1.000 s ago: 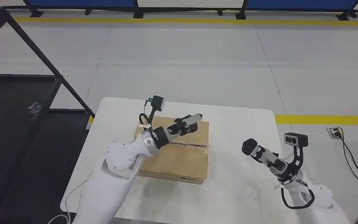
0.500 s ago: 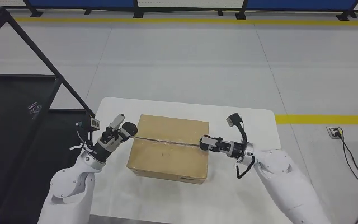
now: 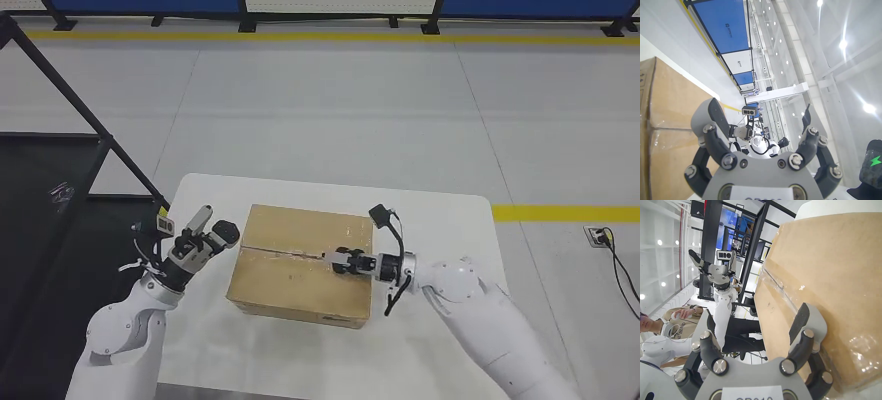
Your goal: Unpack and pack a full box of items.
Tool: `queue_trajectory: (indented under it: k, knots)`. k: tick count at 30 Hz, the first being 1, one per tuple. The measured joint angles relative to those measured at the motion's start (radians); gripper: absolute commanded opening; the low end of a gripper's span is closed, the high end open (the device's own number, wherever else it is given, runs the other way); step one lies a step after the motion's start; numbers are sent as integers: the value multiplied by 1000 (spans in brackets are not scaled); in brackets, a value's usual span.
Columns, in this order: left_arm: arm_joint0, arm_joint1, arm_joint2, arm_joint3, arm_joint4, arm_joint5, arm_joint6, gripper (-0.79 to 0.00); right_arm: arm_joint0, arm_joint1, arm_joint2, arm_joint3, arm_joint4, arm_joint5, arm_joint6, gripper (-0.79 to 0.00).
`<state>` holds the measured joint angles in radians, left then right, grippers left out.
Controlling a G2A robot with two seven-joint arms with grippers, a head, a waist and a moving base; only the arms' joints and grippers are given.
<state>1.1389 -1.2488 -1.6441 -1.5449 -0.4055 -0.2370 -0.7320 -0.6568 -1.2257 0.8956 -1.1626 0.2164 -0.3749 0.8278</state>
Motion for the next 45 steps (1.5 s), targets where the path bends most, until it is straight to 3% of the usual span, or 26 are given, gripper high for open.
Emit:
queue_trajectory:
  k: [9, 21, 31, 39, 45]
  knots:
    - [22, 8, -19, 19, -31, -22, 7, 0, 69, -47, -84, 42, 9, 43, -17, 0]
    - [63, 16, -50, 47, -96, -58, 8, 0, 207, -161, -222, 186, 111, 132, -66, 0]
    - [54, 24, -57, 98, -101, -61, 15, 0, 284, -260, -294, 315, 205, 91, -38, 0]
    - [11, 28, -46, 168, -86, -47, 47, 0, 315, -299, -299, 400, 213, 72, -30, 0]
    - [-18, 32, -37, 185, -89, -45, 27, 0, 313, -291, -259, 448, 200, 40, 0, 0]
